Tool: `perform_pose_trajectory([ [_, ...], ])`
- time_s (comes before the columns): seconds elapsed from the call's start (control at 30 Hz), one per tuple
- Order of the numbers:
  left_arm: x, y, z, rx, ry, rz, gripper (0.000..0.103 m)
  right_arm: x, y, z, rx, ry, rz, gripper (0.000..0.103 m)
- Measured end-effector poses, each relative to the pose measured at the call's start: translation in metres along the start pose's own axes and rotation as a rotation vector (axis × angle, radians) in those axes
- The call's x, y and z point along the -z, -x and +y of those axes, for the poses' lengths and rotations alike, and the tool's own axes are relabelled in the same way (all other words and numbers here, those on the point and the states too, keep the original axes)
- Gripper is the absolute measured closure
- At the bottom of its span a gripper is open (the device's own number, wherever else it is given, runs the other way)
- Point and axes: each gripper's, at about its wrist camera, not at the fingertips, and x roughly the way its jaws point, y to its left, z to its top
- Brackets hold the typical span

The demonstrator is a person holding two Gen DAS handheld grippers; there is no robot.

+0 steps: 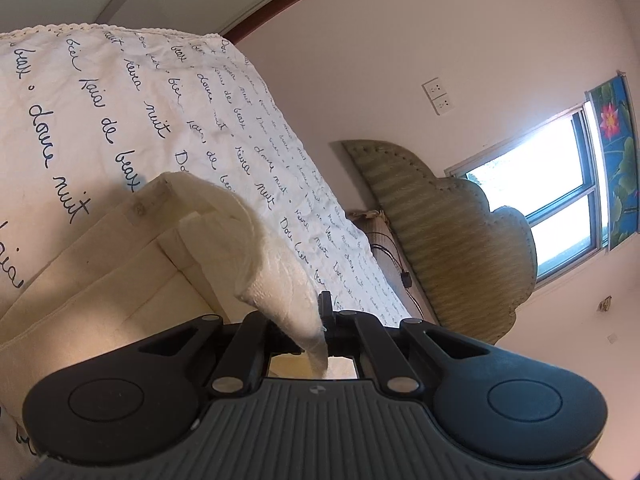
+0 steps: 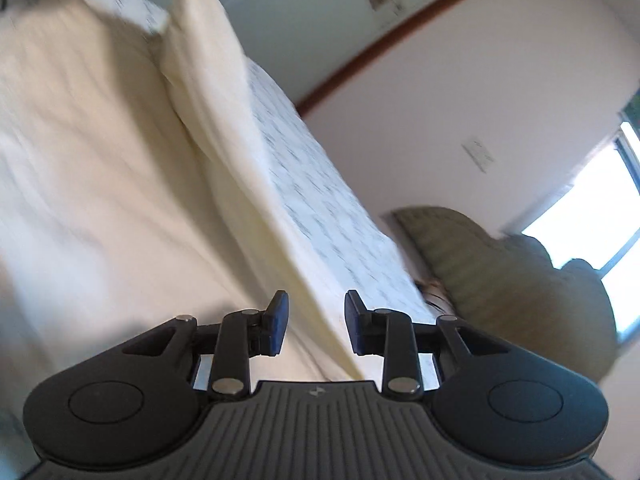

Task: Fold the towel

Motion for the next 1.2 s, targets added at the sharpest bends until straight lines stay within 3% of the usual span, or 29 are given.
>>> perform_pose_trajectory([
  [0.17,0.007,0.005,0.002,-0.014,0.009,-0.006,0.099,0.013,-0.037,-0.014,0.036,0.003,0.051,0.073],
  [0.27,0.006,0.006,0.002,-0.02,0.02,0.005,0.099,0.016,-0.052,-0.012,0.005,0.016,0.065,0.073],
  [0.47,0.006,0.009,-0.004,-0.025,-0.005,-0.013,0.099,0.009,-0.02,-0.006,-0.077,-0.035,-0.028,0.073],
  [0.6,0.01,0.011,-0.005,-0.026,-0.005,-0.026,0.099,0.004,-0.038,0.009,-0.028,0.021,-0.029,0.073],
  [0.7,0.013,0.014,-0.004,-0.036,-0.007,-0.026,0.099,0.006,-0.066,0.003,0.059,0.001,0.051,0.074],
  [0.77,0.012,0.014,-0.005,-0.049,-0.032,-0.025,0.099,0.013,-0.078,-0.007,0.085,-0.035,0.099,0.078],
  [0.8,0.011,0.013,-0.006,-0.059,-0.05,-0.024,0.099,0.016,-0.078,-0.015,0.073,-0.076,0.114,0.094],
  [0.87,0.012,0.012,-0.009,-0.092,-0.105,-0.024,0.098,0.017,-0.068,-0.024,0.067,-0.123,0.11,0.096],
  [1.03,0.013,0.016,-0.017,-0.156,-0.248,-0.028,0.098,0.01,-0.02,-0.021,0.074,-0.065,0.061,0.098],
  [1.2,0.019,0.026,-0.004,-0.202,-0.34,0.038,0.098,0.007,0.032,-0.003,0.032,-0.005,0.041,0.098],
])
